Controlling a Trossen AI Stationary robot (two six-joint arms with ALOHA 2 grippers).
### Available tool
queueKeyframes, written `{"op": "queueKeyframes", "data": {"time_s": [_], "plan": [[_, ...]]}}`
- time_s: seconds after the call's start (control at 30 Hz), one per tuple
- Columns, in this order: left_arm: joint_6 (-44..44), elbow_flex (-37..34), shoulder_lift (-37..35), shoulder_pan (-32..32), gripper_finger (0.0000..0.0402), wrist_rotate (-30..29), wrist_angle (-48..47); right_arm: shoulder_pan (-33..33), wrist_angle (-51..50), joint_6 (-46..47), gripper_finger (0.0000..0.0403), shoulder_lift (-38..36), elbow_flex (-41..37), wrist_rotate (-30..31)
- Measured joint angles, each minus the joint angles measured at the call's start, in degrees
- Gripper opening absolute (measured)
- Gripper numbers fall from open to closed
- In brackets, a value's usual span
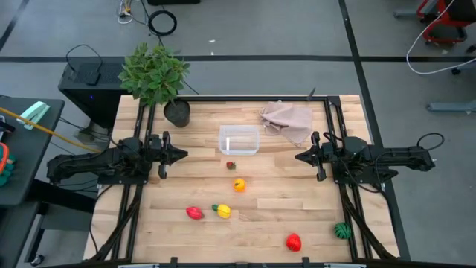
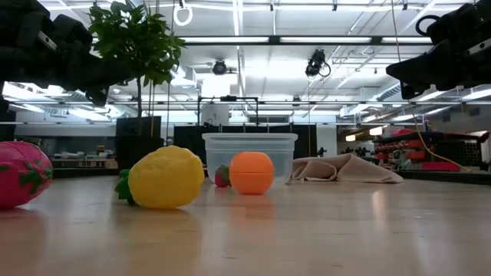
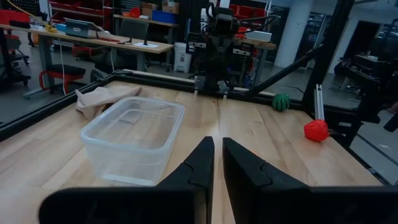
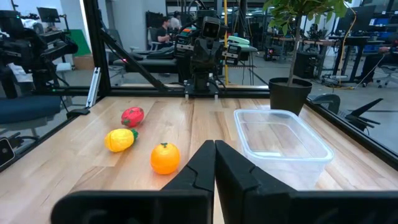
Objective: Pick and placing Produce into tupperware
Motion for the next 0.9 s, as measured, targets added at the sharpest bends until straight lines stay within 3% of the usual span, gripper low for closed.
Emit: {"op": "queueKeyframes", "data": {"time_s": [0.9], "plan": [[0.00, 0.01, 0.01, 0.02, 0.0035, 0.00, 0.18, -0.01, 0.00, 0.00, 0.0017, -0.02, 0.00, 0.00]]}}
